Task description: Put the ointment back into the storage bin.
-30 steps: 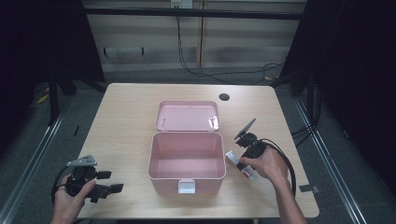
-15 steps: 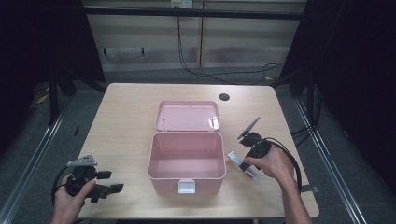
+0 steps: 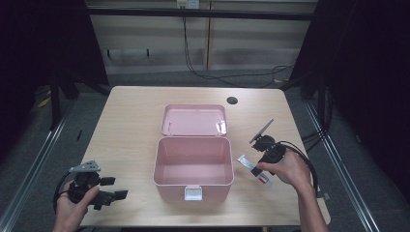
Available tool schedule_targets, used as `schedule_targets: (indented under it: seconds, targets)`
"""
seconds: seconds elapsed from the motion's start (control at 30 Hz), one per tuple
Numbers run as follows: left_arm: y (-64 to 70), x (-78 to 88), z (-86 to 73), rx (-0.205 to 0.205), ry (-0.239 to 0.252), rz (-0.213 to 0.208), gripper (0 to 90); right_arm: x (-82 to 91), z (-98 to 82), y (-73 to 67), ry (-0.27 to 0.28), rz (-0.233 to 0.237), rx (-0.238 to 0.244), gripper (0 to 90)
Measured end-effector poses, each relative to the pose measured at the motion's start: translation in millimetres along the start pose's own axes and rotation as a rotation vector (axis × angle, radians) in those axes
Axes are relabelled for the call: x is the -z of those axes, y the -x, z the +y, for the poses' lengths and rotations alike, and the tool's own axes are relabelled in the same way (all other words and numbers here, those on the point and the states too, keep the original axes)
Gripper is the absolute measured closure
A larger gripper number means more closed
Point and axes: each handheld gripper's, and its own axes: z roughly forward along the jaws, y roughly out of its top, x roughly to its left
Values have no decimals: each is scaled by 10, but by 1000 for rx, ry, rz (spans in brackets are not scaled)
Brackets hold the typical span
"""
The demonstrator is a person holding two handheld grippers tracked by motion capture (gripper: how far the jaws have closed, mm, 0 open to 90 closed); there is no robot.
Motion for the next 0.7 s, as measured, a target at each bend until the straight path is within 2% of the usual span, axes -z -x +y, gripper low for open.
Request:
schedule_targets:
  seconds: [0.7]
  targets:
    - [-5,-6,2,1,-1,5,171,189,-77,-24,5,-24,46,719]
